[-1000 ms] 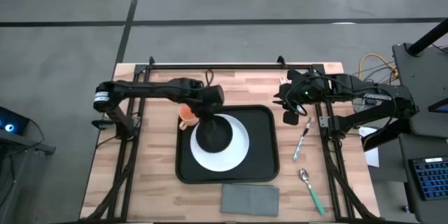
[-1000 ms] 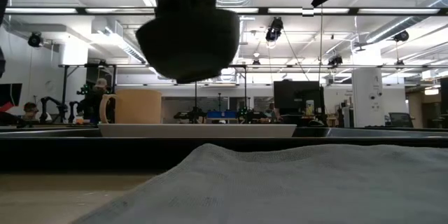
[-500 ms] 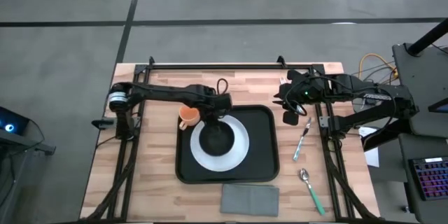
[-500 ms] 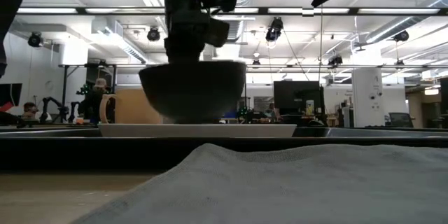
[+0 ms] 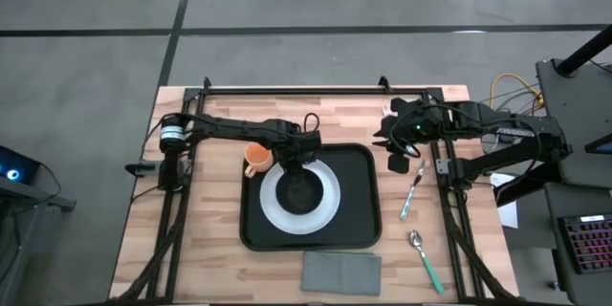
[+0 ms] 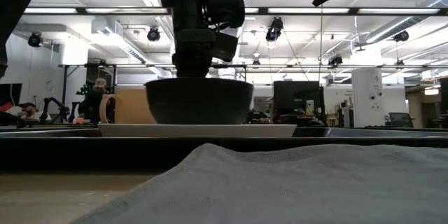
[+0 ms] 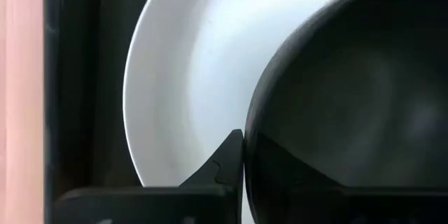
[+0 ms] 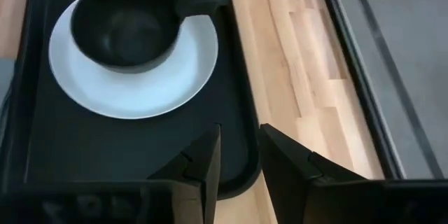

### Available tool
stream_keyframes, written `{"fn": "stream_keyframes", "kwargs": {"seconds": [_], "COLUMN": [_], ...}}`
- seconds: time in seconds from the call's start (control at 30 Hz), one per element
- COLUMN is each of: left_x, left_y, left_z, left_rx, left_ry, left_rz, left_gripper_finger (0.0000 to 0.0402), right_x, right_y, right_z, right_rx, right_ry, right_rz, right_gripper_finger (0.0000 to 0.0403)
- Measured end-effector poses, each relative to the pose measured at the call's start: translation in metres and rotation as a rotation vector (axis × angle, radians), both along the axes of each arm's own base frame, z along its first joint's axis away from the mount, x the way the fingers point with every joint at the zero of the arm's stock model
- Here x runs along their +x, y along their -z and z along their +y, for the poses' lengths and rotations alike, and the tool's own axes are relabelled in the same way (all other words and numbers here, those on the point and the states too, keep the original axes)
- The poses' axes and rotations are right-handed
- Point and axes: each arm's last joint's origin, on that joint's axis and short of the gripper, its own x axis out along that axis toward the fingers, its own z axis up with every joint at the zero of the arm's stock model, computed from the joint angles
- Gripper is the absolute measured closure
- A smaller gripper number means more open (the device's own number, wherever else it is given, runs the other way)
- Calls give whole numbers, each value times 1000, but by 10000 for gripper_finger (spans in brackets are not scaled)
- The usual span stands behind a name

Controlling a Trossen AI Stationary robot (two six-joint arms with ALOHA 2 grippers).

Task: Set up tray
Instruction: Put the black bowl on the plate, then put the gray table napkin on the serving tray

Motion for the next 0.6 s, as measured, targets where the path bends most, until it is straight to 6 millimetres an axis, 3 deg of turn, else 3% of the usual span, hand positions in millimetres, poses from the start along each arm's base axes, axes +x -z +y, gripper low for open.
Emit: {"fn": "stream_keyframes", "kwargs": {"seconds": [0.33, 0.47, 0.6], "left_x": [4, -2, -11], "left_y": [-20, -47, -82], "left_z": [1, -1, -21], "left_rx": [24, 18, 12], "left_ry": [6, -8, 2], "left_rz": [-60, -34, -34], "left_gripper_finger": [377, 373, 372], "right_x": [0, 0, 0], "right_y": [7, 10, 11], "right_z": [0, 1, 4], "right_rx": [6, 16, 121], "right_ry": [-13, -19, -46], "right_rz": [28, 36, 29], "right_gripper_finger": [315, 307, 294]}}
